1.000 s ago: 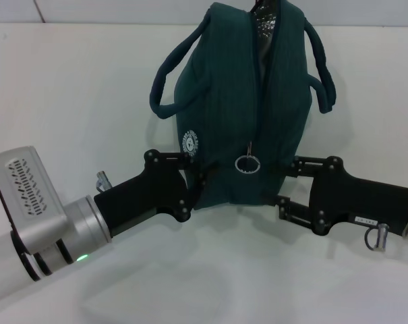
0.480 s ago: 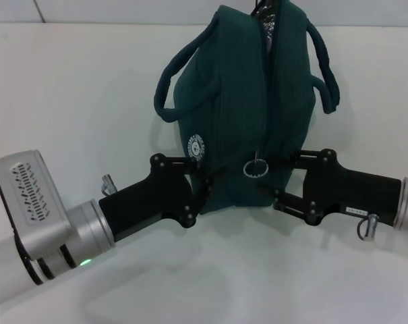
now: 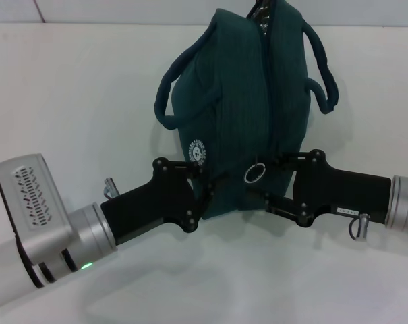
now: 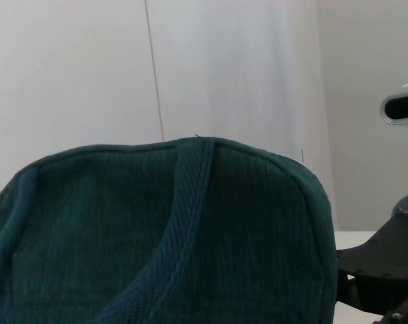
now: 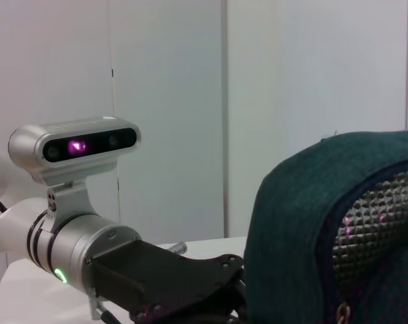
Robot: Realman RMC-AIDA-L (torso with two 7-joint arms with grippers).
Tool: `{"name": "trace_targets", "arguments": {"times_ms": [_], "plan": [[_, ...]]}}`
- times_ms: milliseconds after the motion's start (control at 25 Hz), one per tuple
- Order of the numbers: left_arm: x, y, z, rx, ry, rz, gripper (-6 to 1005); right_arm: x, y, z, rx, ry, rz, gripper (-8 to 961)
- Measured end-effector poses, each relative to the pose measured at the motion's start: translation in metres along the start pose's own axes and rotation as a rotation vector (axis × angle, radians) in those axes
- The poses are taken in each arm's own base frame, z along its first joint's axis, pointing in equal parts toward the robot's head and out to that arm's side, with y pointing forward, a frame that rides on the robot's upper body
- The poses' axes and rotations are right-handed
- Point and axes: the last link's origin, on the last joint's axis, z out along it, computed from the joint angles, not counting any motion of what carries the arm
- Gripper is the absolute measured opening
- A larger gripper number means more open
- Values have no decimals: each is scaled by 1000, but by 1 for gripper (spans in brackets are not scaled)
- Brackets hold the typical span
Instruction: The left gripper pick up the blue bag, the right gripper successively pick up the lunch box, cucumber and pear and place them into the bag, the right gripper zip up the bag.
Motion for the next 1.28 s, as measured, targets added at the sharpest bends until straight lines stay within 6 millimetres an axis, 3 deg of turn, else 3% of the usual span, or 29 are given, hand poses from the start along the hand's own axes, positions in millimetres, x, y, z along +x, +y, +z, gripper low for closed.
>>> {"name": "trace_targets", "arguments": {"times_ms": [200,400,520,720,1280], "plan": [[0,0,0,-4,-1,1,67,2,-2,1,16,11,-4,435],[1,1,0,-10,7,1,67,3,-1,2,9,18,-37,315],[1,2,0,-11,8,1,67,3,1,1,1,16,-76,107],[1,2,0,-12,8,2,67,4,5,-1,-1,2,-143,24],[0,2,-1,-10,5,0,67,-3,3,-12,96,-86,-229,13]]}}
